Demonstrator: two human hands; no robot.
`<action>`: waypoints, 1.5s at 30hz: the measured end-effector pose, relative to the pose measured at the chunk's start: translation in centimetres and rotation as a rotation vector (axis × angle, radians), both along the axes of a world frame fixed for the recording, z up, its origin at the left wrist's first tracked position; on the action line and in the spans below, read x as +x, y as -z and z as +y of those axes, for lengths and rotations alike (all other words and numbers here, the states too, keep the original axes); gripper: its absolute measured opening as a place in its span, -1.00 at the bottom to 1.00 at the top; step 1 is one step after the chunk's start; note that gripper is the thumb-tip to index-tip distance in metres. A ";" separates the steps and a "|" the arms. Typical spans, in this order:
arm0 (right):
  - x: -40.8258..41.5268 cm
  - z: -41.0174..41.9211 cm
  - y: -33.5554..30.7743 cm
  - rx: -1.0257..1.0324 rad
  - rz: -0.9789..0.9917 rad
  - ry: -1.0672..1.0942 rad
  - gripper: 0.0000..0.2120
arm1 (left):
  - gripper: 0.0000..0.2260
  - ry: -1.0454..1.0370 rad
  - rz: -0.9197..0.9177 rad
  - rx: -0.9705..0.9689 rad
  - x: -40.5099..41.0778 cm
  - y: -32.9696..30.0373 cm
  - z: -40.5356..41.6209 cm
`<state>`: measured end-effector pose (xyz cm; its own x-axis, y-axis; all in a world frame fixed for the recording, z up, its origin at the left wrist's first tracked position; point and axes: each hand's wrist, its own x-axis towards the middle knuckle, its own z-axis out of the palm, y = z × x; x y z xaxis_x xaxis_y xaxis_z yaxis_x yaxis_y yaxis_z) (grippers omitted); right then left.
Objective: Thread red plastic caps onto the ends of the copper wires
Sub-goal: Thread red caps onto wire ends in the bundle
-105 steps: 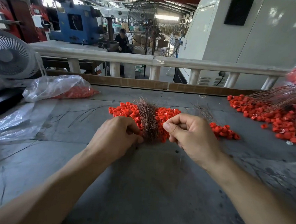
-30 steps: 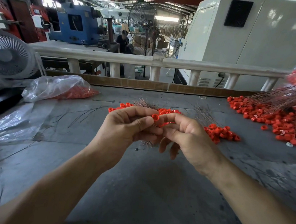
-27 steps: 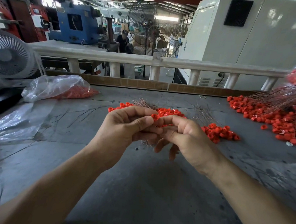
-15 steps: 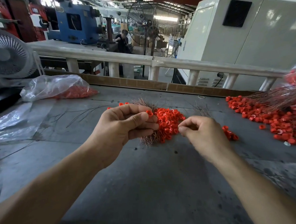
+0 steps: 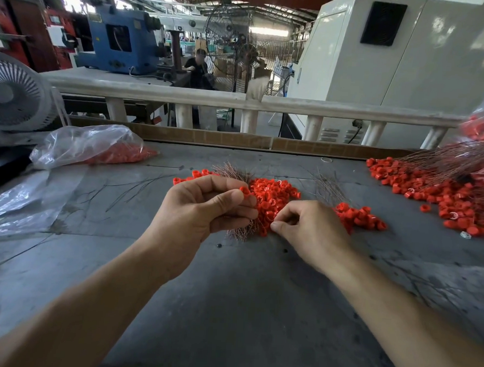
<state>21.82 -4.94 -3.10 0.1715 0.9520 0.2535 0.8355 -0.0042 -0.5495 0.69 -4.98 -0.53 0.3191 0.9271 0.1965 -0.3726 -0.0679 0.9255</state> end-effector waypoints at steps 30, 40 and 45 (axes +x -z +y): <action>-3.0 -4.0 -4.3 0.319 0.373 -0.353 -0.90 | -0.80 -0.056 0.198 0.185 0.4 0.4 -0.5; -3.5 -4.2 -3.8 0.537 0.260 -0.344 -0.90 | -0.79 -0.032 0.122 0.131 0.4 0.3 -0.6; -3.4 -4.0 -3.7 0.499 0.298 -0.363 -0.89 | -0.80 -0.019 0.124 0.130 0.2 0.3 -0.5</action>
<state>18.39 -8.93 0.64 -0.0058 0.7438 0.6684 0.5494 0.5609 -0.6193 0.92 -5.52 -0.80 0.3311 0.9026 0.2753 -0.2541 -0.1957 0.9472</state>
